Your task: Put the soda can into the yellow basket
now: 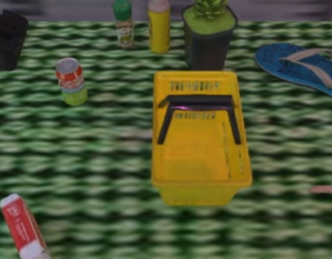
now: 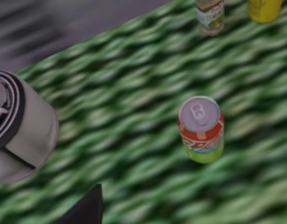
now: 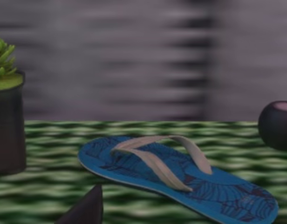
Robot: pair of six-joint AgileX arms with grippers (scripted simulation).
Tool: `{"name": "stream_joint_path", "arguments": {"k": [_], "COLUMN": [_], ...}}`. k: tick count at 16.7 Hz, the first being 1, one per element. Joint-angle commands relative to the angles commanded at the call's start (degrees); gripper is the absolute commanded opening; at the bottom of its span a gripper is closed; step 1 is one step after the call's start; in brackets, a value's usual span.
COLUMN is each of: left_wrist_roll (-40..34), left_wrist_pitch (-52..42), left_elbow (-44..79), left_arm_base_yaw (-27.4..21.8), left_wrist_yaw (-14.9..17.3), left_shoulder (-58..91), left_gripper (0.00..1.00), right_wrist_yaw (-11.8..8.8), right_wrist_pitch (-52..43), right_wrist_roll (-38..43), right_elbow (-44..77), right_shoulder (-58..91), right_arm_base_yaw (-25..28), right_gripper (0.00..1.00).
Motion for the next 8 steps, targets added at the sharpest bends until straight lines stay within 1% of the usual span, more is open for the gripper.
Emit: {"name": "stream_joint_path", "arguments": {"k": [8], "left_wrist_roll": [11.5], "left_wrist_pitch": [-25.8], "left_elbow": [44.2], "left_arm_base_yaw": [-1.2], "left_wrist_yaw": [-0.1], "left_shoulder": [45.4], "left_gripper": [1.0], "right_wrist_yaw": [0.0], "right_wrist_pitch": [0.0], "right_wrist_roll": [0.0], "right_elbow": [0.0], "right_shoulder": [0.0], "right_arm_base_yaw": [0.0], "right_gripper": [1.0]}}
